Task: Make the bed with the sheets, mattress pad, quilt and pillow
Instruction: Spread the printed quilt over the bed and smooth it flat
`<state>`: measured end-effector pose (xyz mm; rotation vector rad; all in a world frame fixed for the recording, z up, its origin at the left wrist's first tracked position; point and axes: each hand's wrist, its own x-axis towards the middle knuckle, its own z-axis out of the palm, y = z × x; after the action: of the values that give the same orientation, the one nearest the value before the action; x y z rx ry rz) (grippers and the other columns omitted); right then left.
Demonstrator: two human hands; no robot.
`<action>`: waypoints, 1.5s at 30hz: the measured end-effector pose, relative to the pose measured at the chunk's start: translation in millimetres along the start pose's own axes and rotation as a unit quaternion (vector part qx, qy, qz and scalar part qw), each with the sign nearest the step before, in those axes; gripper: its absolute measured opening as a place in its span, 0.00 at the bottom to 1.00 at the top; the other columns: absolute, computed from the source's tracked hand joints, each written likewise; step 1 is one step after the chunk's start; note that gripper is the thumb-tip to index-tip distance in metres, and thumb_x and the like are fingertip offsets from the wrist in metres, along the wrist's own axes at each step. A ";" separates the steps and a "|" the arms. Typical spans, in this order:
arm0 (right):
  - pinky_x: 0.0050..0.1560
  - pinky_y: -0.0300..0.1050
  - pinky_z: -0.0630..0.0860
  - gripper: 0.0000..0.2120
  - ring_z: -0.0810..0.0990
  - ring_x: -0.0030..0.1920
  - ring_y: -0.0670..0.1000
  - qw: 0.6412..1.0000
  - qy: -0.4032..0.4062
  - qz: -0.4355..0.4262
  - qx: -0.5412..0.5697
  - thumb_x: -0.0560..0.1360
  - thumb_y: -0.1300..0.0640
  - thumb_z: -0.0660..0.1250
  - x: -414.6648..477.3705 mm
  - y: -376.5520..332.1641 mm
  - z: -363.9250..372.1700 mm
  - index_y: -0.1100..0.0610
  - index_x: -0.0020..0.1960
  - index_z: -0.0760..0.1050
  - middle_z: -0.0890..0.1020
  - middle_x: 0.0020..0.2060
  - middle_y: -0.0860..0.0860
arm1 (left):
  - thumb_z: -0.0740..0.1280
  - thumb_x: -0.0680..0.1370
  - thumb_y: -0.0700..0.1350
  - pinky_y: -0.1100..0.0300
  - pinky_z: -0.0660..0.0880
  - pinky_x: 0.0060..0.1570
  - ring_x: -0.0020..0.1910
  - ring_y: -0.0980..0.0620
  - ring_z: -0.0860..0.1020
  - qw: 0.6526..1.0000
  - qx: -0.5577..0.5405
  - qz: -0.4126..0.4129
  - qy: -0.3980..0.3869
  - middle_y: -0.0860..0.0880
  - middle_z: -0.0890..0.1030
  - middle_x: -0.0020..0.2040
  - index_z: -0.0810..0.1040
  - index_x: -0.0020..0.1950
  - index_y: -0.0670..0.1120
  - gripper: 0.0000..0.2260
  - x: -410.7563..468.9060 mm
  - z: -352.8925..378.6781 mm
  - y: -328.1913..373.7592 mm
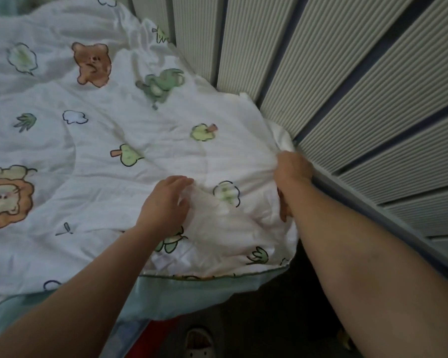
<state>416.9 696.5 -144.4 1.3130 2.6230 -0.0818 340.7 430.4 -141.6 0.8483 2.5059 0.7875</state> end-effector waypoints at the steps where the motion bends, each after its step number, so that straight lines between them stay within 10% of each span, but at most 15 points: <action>1: 0.59 0.54 0.73 0.16 0.75 0.61 0.62 0.998 -0.035 0.041 -0.020 0.81 0.61 0.53 -0.9 10.9 1.1 0.61 0.64 0.73 0.76 0.61 0.61 | 0.65 0.73 0.36 0.54 0.73 0.58 0.60 0.45 0.74 1.000 0.001 -0.001 -0.004 0.49 0.73 0.67 0.74 0.67 0.46 0.21 0.7 -0.6 0.5; 6: 0.59 0.53 0.73 0.17 0.74 0.61 0.59 0.985 -0.150 0.053 -0.063 0.80 0.56 0.54 -9.7 18.3 -6.6 0.56 0.66 0.72 0.75 0.63 0.57 | 0.65 0.72 0.35 0.55 0.70 0.62 0.66 0.47 0.71 1.000 -0.005 0.007 -0.009 0.49 0.72 0.68 0.74 0.66 0.46 0.22 4.5 -6.9 3.9; 14: 0.59 0.51 0.69 0.17 0.71 0.61 0.61 0.988 0.016 -0.139 -0.059 0.76 0.62 0.60 -35.3 -45.9 -47.1 0.61 0.64 0.68 0.69 0.63 0.61 | 0.65 0.75 0.38 0.55 0.68 0.63 0.65 0.47 0.72 0.999 0.006 -0.008 0.040 0.48 0.74 0.66 0.74 0.67 0.46 0.20 -14.8 -51.6 -11.6; 22: 0.53 0.47 0.68 0.19 0.72 0.57 0.60 0.913 -0.012 -0.408 0.010 0.77 0.63 0.56 -126.5 -201.0 -59.4 0.57 0.67 0.69 0.70 0.61 0.57 | 0.64 0.76 0.39 0.54 0.69 0.60 0.63 0.44 0.73 0.983 0.024 -0.127 0.130 0.46 0.75 0.65 0.74 0.66 0.48 0.19 -100.2 -148.0 -97.8; 31: 0.57 0.50 0.72 0.15 0.75 0.58 0.59 0.837 -0.109 -0.527 0.095 0.78 0.56 0.59 -271.2 -351.2 -33.7 0.55 0.63 0.75 0.75 0.60 0.57 | 0.67 0.72 0.35 0.48 0.70 0.62 0.62 0.40 0.73 0.924 0.042 -0.264 0.273 0.41 0.76 0.63 0.75 0.65 0.43 0.20 -287.9 -238.7 -247.1; 40: 0.53 0.51 0.70 0.13 0.72 0.56 0.60 0.807 -0.081 -0.584 -0.020 0.76 0.51 0.63 -395.8 -426.2 -3.9 0.57 0.56 0.69 0.72 0.55 0.57 | 0.67 0.66 0.53 0.48 0.68 0.62 0.60 0.37 0.72 0.927 0.082 -0.324 0.168 0.40 0.75 0.62 0.75 0.63 0.43 0.27 -416.3 -227.0 -342.2; 45: 0.55 0.54 0.74 0.33 0.74 0.59 0.62 0.851 -0.106 -0.509 -0.075 0.74 0.57 0.63 -430.6 -440.7 16.6 0.55 0.74 0.51 0.73 0.59 0.60 | 0.64 0.74 0.55 0.48 0.62 0.68 0.63 0.40 0.71 0.897 0.196 -0.395 0.043 0.43 0.75 0.64 0.40 0.77 0.53 0.41 -463.3 -210.2 -380.4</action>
<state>319.0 90.5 -89.6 -0.2348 2.7216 -0.1571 415.5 -200.3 -134.8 -0.1593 2.7690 0.0425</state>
